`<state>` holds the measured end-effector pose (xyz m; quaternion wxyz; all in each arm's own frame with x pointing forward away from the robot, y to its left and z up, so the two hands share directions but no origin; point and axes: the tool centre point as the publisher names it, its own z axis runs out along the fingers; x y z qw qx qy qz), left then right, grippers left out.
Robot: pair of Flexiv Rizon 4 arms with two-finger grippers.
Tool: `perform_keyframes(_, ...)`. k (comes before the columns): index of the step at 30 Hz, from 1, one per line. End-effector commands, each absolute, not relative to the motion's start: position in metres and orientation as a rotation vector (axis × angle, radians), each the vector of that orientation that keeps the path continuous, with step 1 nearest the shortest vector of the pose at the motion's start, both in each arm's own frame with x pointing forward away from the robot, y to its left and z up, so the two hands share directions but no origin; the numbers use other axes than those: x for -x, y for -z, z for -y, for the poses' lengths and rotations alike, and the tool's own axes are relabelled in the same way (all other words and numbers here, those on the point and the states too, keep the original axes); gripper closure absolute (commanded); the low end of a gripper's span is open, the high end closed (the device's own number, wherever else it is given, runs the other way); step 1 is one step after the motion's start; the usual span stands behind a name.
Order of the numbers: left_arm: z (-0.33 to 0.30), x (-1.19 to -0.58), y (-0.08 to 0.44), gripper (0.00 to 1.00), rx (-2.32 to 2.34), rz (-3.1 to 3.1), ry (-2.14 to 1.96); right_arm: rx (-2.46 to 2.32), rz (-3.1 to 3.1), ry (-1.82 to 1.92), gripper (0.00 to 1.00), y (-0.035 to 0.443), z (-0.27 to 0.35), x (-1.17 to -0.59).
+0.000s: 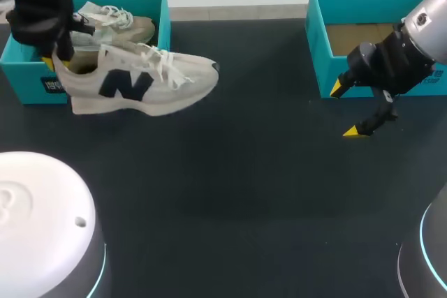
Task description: Take the shoe out of the shoebox, open the shoe tongue, remove and reinsert the insole, then place the shoe into the shoebox
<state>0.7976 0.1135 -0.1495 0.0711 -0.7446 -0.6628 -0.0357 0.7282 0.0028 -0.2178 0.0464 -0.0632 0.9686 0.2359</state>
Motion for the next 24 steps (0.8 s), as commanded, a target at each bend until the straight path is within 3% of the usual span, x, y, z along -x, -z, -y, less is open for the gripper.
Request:
perform_keyframes(1,-0.102,-0.783,0.153,1.00,2.275,1.993,0.139,0.192,-2.957,-0.716,0.00,0.219,-0.004,-0.729)
perform_keyframes(24,-0.076,-0.755,0.164,1.00,2.351,1.986,0.028,0.192,-2.957,-0.716,0.00,0.219,-0.004,-0.729)
